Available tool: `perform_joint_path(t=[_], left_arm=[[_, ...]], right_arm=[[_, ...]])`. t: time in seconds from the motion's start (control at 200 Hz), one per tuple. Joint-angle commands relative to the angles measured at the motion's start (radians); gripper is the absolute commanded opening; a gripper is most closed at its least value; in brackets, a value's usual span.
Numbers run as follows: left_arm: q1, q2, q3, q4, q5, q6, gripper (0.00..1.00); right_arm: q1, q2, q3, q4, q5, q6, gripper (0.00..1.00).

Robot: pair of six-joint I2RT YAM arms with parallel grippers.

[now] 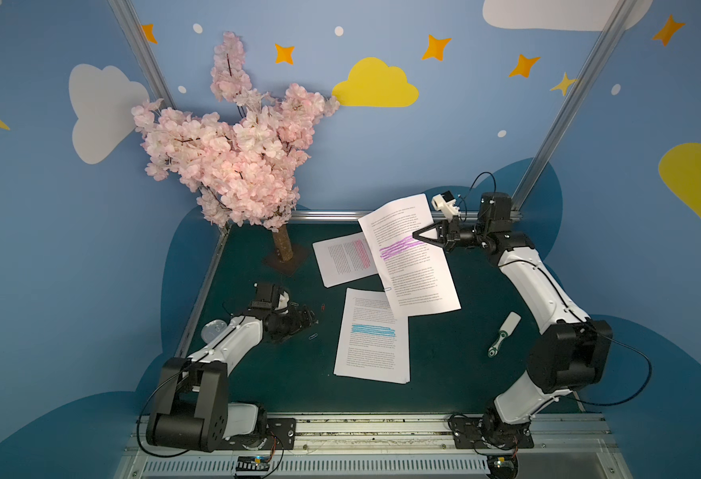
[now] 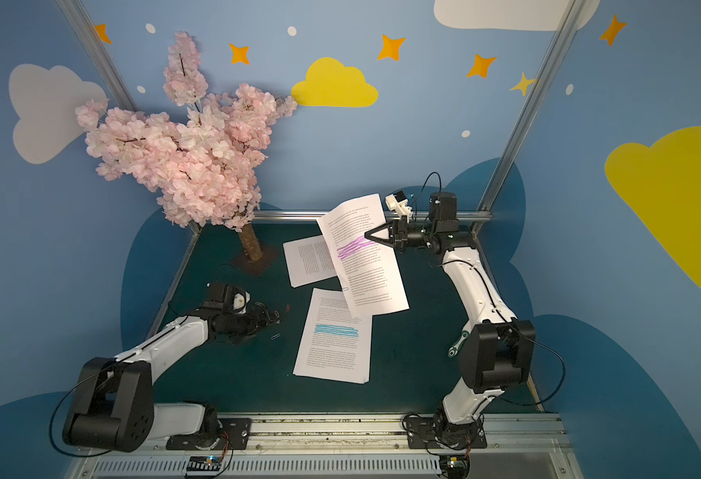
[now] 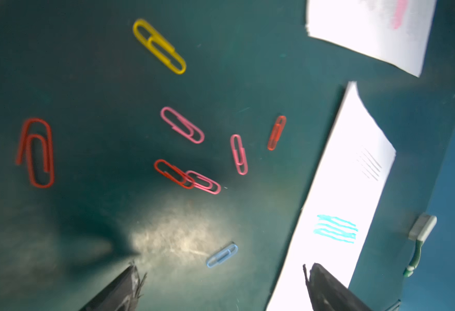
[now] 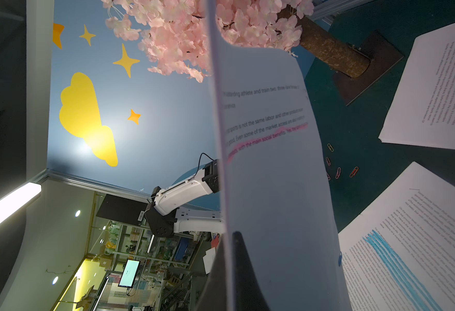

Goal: Unclip the paperclips from the documents
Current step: Place the paper clip at the center of the board, then remove the paper clip from the document.

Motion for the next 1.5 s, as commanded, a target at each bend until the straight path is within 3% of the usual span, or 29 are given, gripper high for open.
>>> perform_joint_path(t=[0.0, 0.09, 0.185, 0.27, 0.456, 0.746, 1.056, 1.221, 1.322, 1.497], left_arm=[[-0.021, -0.05, 0.115, -0.043, 0.096, 0.093, 0.97], [-0.041, -0.062, 0.165, 0.138, 0.3, 0.058, 0.98], [-0.062, -0.042, 0.164, 0.489, 0.457, -0.115, 0.99], [-0.098, 0.023, 0.205, 0.696, 0.506, -0.22, 0.99], [-0.187, 0.183, 0.33, 0.864, 0.584, -0.292, 0.99], [-0.32, 0.369, 0.378, 1.354, 0.697, -0.646, 0.97], [-0.327, 0.379, 0.346, 1.505, 0.662, -0.762, 0.82], [-0.335, 0.435, 0.386, 1.668, 0.637, -0.919, 0.6], [-0.338, 0.468, 0.413, 1.758, 0.635, -1.017, 0.52], [-0.332, 0.439, 0.384, 1.682, 0.649, -0.984, 0.46]], right_arm=[[0.005, -0.002, 0.046, 0.025, -0.018, 0.017, 0.0], [0.009, 0.005, 0.049, 0.093, -0.03, 0.084, 0.0], [0.021, 0.007, 0.056, 0.114, -0.037, 0.106, 0.0], [0.039, 0.007, 0.061, 0.117, -0.04, 0.12, 0.0], [0.078, 0.004, 0.072, 0.152, -0.041, 0.162, 0.0], [0.096, 0.014, 0.098, 0.195, -0.04, 0.193, 0.0], [0.046, 0.041, 0.154, 0.243, -0.053, 0.23, 0.0], [0.03, 0.061, 0.177, 0.268, -0.055, 0.246, 0.0], [0.015, 0.076, 0.183, 0.311, -0.049, 0.273, 0.0], [-0.025, 0.1, 0.208, 0.354, -0.045, 0.302, 0.0]])
